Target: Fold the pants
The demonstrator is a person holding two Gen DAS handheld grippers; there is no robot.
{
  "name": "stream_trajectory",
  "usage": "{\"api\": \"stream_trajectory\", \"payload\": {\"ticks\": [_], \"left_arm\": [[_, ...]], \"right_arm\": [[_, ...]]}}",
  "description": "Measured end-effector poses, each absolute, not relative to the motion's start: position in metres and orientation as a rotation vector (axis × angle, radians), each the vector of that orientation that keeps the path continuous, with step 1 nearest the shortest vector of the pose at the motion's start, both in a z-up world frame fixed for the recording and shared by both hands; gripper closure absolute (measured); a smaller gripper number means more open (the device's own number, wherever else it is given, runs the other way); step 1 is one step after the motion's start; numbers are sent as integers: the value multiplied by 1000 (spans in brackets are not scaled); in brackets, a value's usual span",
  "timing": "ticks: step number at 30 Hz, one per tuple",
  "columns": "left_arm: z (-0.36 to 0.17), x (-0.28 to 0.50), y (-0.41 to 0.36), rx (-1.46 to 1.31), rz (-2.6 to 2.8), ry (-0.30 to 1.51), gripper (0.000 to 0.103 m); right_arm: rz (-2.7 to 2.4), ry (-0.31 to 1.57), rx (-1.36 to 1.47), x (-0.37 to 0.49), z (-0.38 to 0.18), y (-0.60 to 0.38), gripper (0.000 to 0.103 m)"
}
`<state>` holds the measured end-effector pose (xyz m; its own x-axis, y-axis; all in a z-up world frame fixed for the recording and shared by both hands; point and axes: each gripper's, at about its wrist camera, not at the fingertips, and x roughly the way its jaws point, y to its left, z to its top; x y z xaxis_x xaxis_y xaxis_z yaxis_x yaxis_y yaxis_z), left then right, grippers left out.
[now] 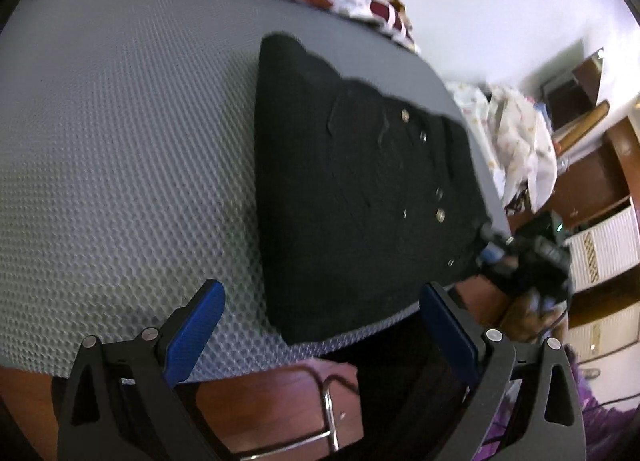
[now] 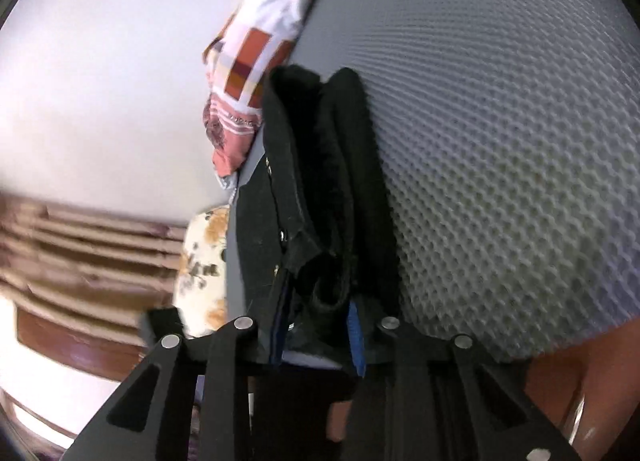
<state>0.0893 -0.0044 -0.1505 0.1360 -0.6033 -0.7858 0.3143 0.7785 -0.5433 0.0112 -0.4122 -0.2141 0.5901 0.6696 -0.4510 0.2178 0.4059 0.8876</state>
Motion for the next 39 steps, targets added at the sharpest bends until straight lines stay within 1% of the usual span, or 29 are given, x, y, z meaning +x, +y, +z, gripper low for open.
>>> {"api": "stream_trajectory", "payload": {"ticks": [2, 4, 7, 9, 13, 16, 23, 26, 27, 28, 31, 35, 37, 39], "left_arm": [[-151, 87, -2, -282, -676, 1273, 6], [-149, 89, 2, -305, -671, 1266, 6], [-149, 92, 9, -339, -654, 1266, 6], [-151, 93, 14, -352, -640, 1271, 6], [-155, 95, 21, -386, -621, 1284, 6], [-155, 95, 24, -387, -620, 1286, 6], [-157, 93, 18, -374, -626, 1302, 6], [-155, 91, 16, -358, -630, 1295, 6], [-155, 91, 16, -355, -631, 1292, 6], [-154, 90, 15, -351, -631, 1290, 6], [-156, 90, 15, -338, -621, 1296, 6], [-152, 91, 17, -346, -612, 1277, 6], [-151, 92, 20, -357, -609, 1269, 6], [-154, 94, 21, -365, -611, 1276, 6]], "right_arm": [[298, 905, 1111, -2, -199, -419, 74], [263, 852, 1104, -12, -187, -427, 74], [305, 778, 1169, -20, -173, -433, 74], [350, 788, 1183, -19, -168, -420, 74], [358, 861, 1164, -6, -177, -396, 74], [296, 889, 1191, 1, -191, -395, 74], [172, 830, 1256, 10, -199, -404, 73], [166, 814, 1236, 14, -199, -400, 72], [168, 814, 1209, 14, -196, -398, 76], [165, 819, 1168, 16, -193, -395, 91], [166, 820, 1089, 15, -179, -390, 93], [247, 757, 1135, -7, -153, -383, 96], [224, 786, 1173, -22, -162, -380, 98], [177, 850, 1200, -29, -192, -381, 101]]}}
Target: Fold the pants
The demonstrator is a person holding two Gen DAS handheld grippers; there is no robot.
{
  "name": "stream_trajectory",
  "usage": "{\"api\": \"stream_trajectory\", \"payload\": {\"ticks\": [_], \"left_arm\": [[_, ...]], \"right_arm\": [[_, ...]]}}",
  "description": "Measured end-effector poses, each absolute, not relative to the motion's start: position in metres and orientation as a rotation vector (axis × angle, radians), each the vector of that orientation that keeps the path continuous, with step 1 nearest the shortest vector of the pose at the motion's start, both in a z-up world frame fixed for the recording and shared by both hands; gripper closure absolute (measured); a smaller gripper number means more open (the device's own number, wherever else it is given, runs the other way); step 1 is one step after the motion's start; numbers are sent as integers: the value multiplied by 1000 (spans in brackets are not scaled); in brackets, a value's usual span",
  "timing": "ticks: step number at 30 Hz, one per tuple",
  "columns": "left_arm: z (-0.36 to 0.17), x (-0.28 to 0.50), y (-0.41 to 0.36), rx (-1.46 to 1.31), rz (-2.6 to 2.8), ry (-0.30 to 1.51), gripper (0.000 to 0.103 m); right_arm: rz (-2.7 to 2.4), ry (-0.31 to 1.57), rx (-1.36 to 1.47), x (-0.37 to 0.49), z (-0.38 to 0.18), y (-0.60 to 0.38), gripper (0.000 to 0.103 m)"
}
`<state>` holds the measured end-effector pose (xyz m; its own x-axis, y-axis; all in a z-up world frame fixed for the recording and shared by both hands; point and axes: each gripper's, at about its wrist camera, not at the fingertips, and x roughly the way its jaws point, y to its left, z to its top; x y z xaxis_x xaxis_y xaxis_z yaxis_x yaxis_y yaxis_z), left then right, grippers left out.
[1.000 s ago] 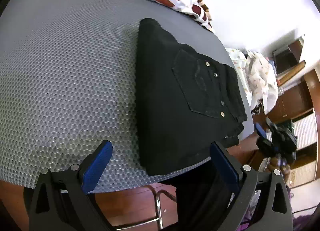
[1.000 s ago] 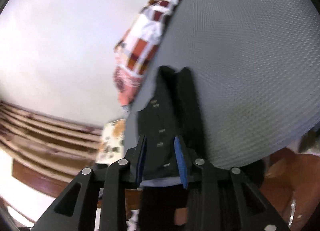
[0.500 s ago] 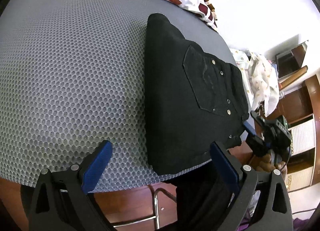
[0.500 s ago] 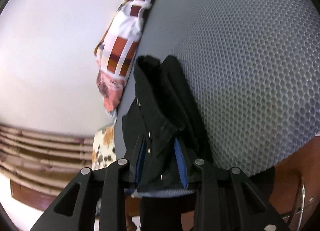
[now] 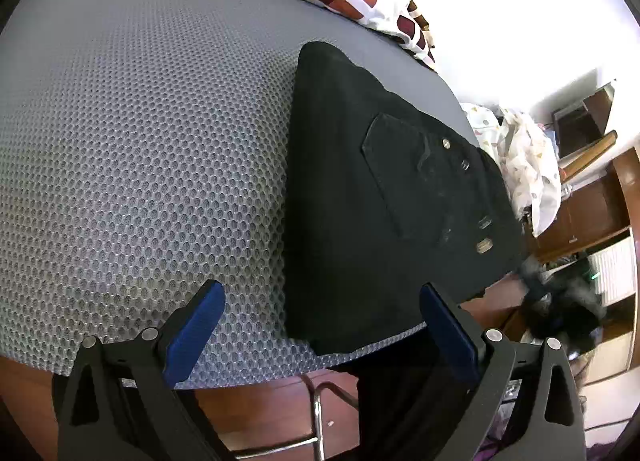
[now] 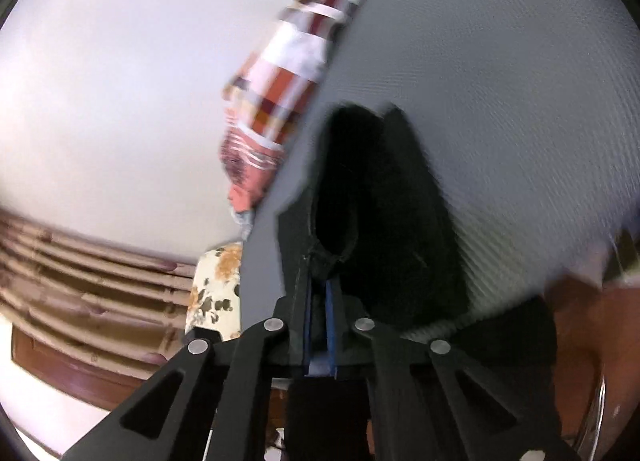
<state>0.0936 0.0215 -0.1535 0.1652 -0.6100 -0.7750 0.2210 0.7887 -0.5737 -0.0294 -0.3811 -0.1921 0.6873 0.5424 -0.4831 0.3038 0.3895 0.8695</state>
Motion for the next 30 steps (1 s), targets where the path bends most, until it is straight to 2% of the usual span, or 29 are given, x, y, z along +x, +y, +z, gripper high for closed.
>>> {"api": "stream_trajectory", "payload": {"ticks": [3, 8, 13, 18, 22, 29, 30], "left_arm": [[-159, 93, 20, -355, -609, 1296, 6], [-157, 90, 11, -312, -619, 1287, 6], [-156, 88, 6, -286, -620, 1281, 6], [-153, 85, 6, -269, -622, 1261, 6], [-157, 85, 6, -270, -618, 1273, 6], [-158, 81, 3, -236, -601, 1252, 6], [-158, 81, 2, -230, -599, 1252, 6]], "right_arm": [[159, 849, 1352, -36, -234, -392, 102], [194, 859, 1310, -30, -229, -391, 100], [203, 876, 1217, -27, -216, -392, 90], [98, 901, 964, -23, -180, -388, 87], [-44, 961, 585, -8, -156, -367, 67], [-63, 996, 386, 16, -154, -347, 68], [-68, 1000, 367, 20, -153, -343, 70]]}}
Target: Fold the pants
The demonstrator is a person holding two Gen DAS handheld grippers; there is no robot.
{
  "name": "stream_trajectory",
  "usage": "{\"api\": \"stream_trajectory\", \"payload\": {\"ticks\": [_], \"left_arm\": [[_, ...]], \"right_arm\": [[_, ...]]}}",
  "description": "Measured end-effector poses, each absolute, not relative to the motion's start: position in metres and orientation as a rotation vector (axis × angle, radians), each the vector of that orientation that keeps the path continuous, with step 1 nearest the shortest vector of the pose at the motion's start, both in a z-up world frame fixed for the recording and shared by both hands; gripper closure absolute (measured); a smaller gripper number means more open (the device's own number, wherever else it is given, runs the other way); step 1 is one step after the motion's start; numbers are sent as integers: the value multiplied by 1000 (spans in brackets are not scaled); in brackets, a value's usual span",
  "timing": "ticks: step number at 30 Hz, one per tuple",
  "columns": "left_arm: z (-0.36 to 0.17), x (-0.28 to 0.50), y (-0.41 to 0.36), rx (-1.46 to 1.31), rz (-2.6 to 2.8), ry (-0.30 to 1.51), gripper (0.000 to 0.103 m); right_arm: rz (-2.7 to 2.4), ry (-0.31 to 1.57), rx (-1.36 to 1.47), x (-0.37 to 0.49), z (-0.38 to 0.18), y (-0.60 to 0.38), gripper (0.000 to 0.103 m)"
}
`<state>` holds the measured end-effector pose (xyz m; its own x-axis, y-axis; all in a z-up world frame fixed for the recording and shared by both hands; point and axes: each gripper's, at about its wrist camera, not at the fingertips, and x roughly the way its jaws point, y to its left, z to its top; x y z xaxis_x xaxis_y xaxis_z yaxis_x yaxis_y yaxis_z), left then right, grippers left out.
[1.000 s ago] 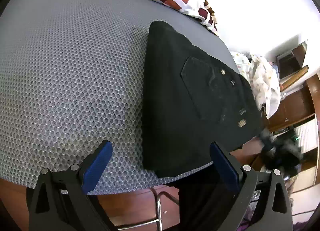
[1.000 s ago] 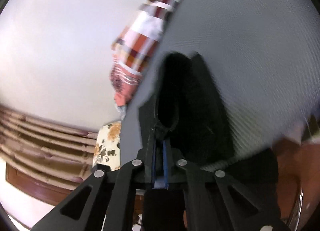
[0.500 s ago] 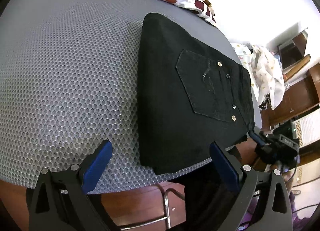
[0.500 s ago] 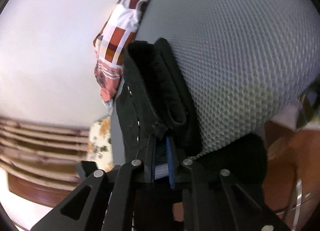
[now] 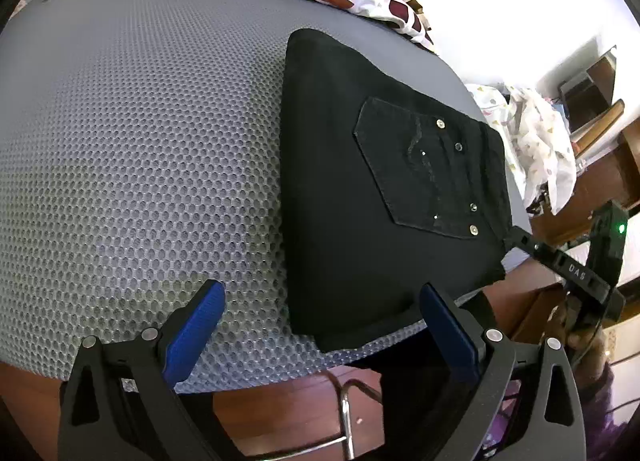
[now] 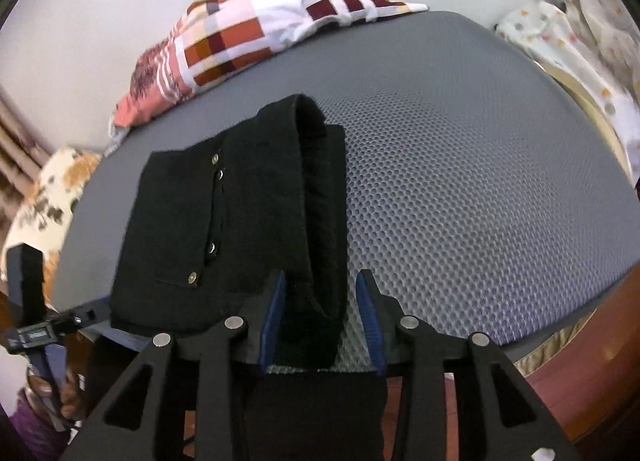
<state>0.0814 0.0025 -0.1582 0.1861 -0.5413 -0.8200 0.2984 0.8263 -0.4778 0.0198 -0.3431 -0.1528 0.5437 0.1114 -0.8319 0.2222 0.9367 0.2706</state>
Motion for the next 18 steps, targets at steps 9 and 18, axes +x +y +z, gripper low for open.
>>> {"api": "stream_trajectory", "payload": {"ticks": [9, 18], "left_arm": [[-160, 81, -1, -187, -599, 1236, 6], [-161, 81, -3, -171, -603, 1231, 6]], "right_arm": [[-77, 1022, 207, 29, -148, -319, 90], [-85, 1023, 157, 28, -145, -314, 91]]}}
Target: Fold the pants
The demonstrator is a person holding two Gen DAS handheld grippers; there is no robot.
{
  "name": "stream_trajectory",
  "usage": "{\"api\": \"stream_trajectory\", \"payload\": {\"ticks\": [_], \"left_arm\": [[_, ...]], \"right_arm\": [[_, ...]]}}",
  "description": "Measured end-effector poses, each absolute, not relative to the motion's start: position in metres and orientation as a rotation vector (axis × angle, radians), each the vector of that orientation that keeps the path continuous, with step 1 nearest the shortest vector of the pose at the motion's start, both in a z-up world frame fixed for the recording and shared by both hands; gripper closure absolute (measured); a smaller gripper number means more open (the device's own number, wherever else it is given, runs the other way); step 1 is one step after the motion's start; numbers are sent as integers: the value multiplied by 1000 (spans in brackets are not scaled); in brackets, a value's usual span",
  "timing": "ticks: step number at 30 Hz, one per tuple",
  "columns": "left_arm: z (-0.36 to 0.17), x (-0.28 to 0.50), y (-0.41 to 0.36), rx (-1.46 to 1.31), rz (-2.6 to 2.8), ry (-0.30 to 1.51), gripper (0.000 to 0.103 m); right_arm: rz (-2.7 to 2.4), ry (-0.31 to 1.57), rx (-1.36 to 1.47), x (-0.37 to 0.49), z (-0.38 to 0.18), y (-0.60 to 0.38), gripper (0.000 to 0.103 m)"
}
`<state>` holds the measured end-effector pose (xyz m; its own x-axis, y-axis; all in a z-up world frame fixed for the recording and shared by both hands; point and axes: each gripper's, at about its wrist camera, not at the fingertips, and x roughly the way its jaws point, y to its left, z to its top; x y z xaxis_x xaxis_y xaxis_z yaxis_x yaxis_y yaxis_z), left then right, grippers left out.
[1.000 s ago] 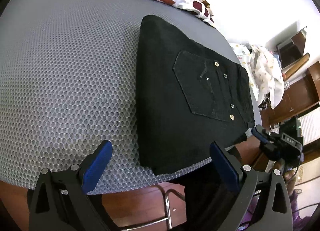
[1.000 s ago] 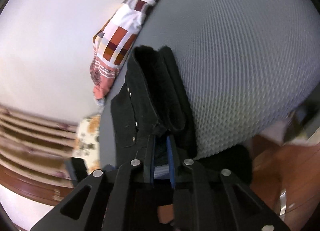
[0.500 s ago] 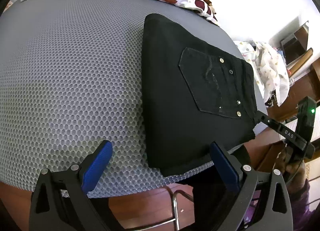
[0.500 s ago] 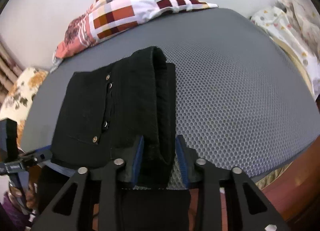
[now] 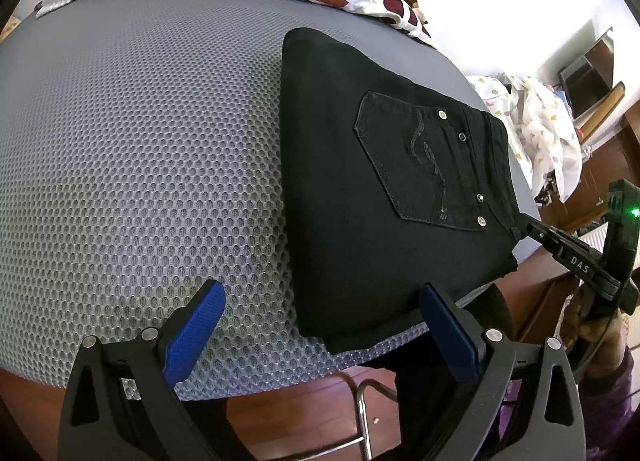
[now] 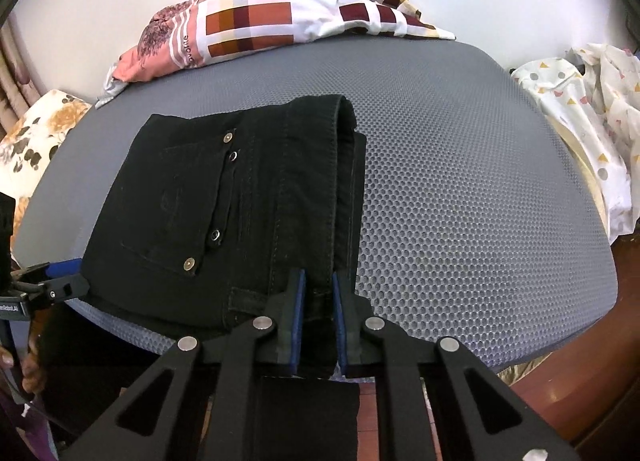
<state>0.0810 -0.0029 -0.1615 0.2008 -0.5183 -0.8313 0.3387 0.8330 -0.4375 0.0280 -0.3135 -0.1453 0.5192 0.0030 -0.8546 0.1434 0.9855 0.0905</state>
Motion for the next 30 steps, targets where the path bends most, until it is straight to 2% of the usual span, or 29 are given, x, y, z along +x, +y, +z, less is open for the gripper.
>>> {"api": "stream_trajectory", "payload": {"ticks": [10, 17, 20, 22, 25, 30], "left_arm": [[-161, 82, -4, -153, -599, 1227, 6], [-152, 92, -5, -103, -566, 1205, 6], [-142, 108, 1, -137, -579, 1179, 6], [-137, 119, 6, -179, -602, 1162, 6], [-142, 143, 3, -218, -672, 1186, 6], [-157, 172, -17, -173, -752, 1216, 6]], "right_arm": [[-78, 1027, 171, 27, -145, -314, 92], [-11, 1018, 351, 22, -152, -338, 91], [27, 998, 489, 21, -152, -357, 83], [18, 985, 512, 23, -150, -368, 66], [40, 999, 518, 34, -152, -377, 51], [67, 1054, 512, 62, -169, -380, 46]]}}
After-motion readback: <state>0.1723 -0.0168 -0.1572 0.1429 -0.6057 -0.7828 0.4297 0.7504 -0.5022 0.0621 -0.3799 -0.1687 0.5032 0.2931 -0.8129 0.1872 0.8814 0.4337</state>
